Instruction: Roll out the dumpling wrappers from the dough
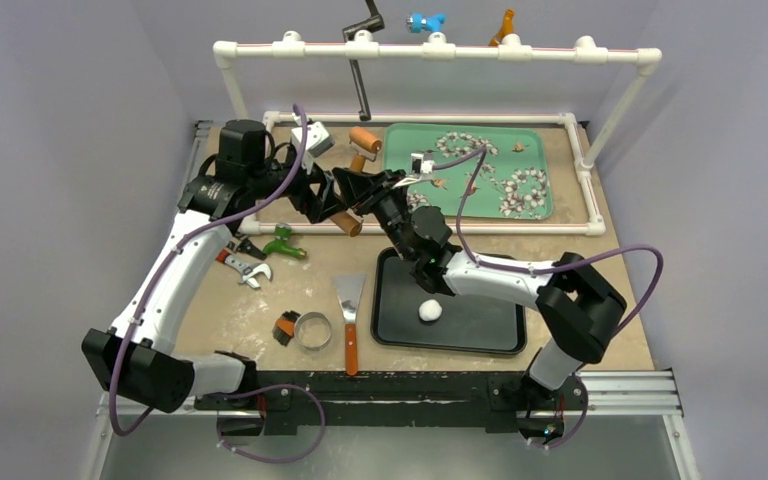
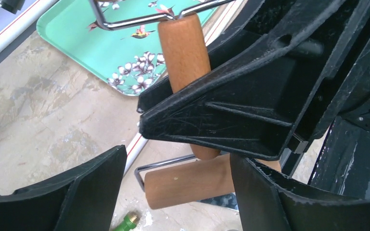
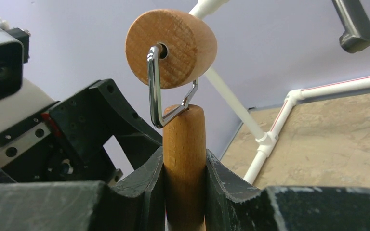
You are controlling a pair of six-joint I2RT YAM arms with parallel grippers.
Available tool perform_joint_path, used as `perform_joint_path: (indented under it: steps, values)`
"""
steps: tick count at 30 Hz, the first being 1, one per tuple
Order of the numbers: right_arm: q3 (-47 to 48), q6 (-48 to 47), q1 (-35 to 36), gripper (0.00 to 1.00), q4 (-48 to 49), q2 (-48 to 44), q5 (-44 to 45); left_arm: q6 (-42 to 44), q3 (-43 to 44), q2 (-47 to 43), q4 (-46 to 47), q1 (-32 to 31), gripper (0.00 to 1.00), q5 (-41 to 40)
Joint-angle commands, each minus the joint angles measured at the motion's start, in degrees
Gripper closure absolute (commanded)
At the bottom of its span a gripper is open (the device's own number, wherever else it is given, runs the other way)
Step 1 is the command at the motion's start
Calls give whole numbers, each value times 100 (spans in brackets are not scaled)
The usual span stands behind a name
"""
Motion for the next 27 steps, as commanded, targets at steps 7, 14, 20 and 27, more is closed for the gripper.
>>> perform_joint_path:
  steps: [7, 14, 20, 27]
  values:
    - [454, 1151, 98, 100, 571, 220, -281, -343, -317, -24, 900, -108, 21, -35]
    - [472, 1519, 107, 100, 665, 449, -372, -794, -275, 232, 1074, -142, 14, 550]
    - [435, 1461, 123, 100, 790, 394, -455, -820, -673, 196, 1428, -153, 45, 776]
    - [400, 1332, 124, 100, 823, 379, -512, -554, -526, 168, 1209, -179, 85, 986]
